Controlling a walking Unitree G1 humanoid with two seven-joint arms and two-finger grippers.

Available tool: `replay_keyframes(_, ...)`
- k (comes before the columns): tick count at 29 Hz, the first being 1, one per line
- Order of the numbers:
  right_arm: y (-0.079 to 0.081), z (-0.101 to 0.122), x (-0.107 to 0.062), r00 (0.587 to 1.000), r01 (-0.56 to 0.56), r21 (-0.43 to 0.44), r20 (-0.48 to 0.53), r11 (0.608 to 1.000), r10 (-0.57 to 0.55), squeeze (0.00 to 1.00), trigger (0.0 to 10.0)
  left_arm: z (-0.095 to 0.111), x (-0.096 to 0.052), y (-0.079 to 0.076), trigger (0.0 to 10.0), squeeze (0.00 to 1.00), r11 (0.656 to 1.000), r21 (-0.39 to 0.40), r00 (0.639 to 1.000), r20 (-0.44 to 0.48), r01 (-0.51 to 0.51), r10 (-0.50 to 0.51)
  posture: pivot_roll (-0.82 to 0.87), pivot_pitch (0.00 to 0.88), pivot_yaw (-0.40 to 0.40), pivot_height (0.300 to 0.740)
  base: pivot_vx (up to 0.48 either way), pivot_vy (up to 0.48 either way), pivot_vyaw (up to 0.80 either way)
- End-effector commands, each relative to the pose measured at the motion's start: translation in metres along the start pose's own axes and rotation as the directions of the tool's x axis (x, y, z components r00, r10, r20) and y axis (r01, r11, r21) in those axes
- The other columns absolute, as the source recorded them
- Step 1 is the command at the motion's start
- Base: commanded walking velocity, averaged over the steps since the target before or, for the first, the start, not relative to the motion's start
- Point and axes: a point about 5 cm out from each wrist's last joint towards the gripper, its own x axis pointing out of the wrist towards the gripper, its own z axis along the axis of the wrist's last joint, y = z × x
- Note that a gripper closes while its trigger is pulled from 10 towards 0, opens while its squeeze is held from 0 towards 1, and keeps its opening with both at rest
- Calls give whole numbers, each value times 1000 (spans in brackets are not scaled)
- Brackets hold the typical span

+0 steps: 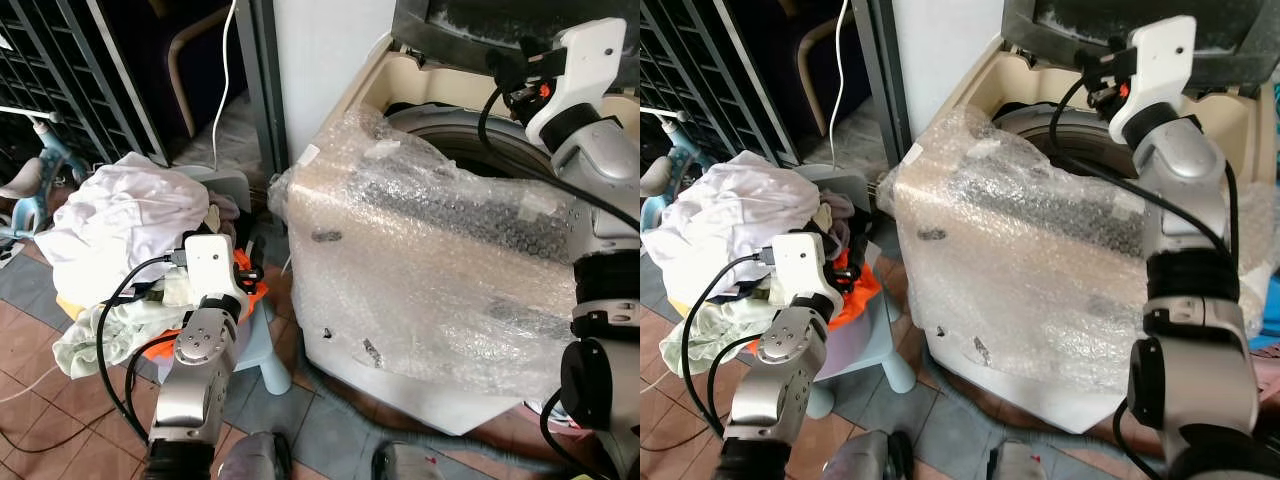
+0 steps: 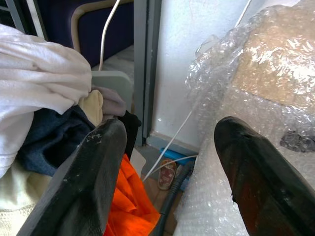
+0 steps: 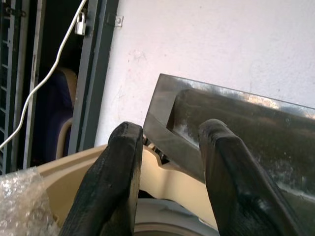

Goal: Clothes washing

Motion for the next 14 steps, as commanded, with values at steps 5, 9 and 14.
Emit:
replay_keyframes(5, 58, -4, -22, 997, -59, 38, 61, 998, 56, 0, 10000, 1, 1, 0, 10000, 0, 1000, 21, 1000, 5, 4, -4, -71, 82, 72, 740, 0, 61, 480)
replay_keyframes(9, 70, -6, -26, 997, -55, 54, 54, 997, 52, 800, 10000, 1, 1, 0, 10000, 0, 1000, 28, 1000, 5, -3, 3, -71, 84, 74, 740, 0, 436, 800)
replay_keyframes(14, 91, -8, -36, 996, -80, 66, 43, 995, 77, 1000, 10000, 3, 2, 1, 10000, 0, 999, 39, 1000, 14, -5, 4, -69, 87, 74, 740, 0, 480, 800)
